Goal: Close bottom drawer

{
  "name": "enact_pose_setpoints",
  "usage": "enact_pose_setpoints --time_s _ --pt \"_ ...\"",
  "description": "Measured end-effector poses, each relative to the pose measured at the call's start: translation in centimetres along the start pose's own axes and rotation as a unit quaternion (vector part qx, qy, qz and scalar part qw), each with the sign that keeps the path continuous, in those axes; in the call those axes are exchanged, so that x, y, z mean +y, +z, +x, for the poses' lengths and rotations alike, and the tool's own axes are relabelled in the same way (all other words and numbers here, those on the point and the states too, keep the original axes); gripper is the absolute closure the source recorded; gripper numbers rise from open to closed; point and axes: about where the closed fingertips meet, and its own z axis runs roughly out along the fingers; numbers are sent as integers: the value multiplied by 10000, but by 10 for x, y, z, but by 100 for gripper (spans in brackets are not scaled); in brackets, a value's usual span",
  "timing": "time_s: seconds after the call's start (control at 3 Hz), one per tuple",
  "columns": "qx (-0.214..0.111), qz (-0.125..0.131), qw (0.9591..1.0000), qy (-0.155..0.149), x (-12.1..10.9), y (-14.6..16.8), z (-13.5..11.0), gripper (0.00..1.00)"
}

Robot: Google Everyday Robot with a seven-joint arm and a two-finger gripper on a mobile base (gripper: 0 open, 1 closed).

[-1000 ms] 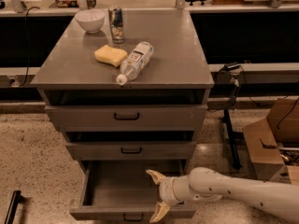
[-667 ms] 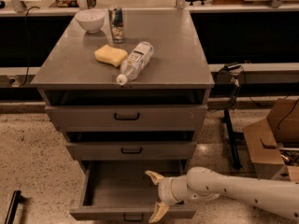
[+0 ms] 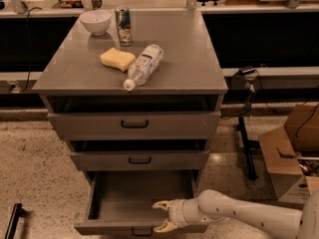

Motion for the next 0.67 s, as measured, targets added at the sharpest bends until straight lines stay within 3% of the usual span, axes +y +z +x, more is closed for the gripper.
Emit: enact_pose_setpoints --time_s 0.67 --pt "-258 75 9996 16 26 14 37 87"
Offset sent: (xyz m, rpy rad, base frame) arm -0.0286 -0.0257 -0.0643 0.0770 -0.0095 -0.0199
